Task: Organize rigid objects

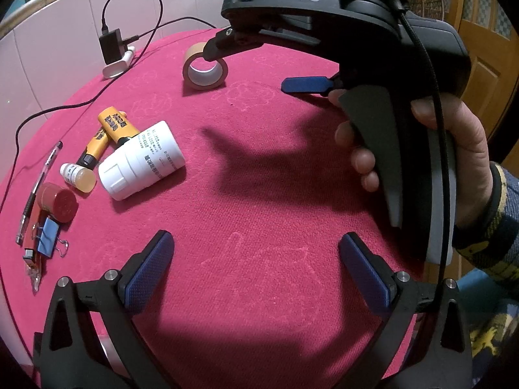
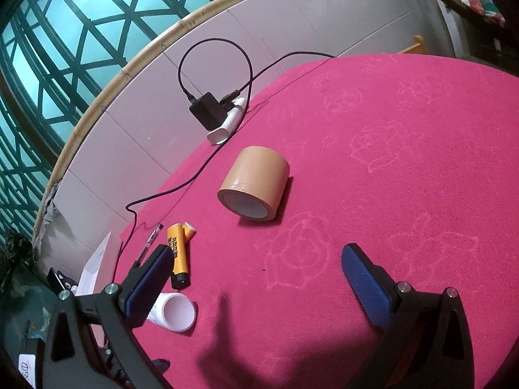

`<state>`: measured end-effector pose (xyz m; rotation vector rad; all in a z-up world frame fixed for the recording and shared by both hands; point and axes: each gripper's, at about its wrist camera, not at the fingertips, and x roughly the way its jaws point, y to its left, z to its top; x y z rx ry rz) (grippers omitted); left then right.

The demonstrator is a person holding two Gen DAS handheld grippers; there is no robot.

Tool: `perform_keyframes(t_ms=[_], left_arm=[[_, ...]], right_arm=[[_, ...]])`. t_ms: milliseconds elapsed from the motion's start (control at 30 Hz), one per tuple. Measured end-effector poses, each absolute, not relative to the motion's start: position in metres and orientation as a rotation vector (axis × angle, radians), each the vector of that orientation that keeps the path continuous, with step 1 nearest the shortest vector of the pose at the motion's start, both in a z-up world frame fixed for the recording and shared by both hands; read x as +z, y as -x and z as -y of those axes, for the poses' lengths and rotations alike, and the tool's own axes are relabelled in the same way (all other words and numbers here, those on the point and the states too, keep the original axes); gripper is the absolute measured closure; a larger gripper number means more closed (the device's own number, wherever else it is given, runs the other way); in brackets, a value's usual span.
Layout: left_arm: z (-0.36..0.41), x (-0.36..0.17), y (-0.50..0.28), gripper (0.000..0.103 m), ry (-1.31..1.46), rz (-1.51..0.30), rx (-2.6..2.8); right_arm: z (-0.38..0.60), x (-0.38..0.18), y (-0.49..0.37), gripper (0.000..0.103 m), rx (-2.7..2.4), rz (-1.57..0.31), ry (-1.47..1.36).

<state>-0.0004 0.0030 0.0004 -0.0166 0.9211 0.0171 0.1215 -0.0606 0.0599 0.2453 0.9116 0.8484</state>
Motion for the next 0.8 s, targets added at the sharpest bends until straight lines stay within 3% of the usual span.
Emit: perform_keyframes(t_ms=[200, 433, 667, 800], left_arm=[[-0.006, 0.018, 0.022, 0.000, 0.070, -0.886, -0.040], [-0.070, 0.082, 0.106, 0.000, 0.195, -0.707, 0.076], [-0.133, 0.054, 0.150, 0.000, 0.118, -0.804, 0.273], [-0.133, 0.039, 0.153, 0.001, 0.069, -0.856, 0.209]], right_arm=[[0.061, 0.058, -0.121, 0.000, 0.840, -0.909, -0.242], [0.062, 0.057, -0.121, 0.000, 0.842, -0.908, -0.244], [0.049, 0.061, -0.111, 0.000, 0.913, -0.911, -0.127], [0.021, 0.079, -0.077, 0.000, 1.085, -0.791, 0.104]])
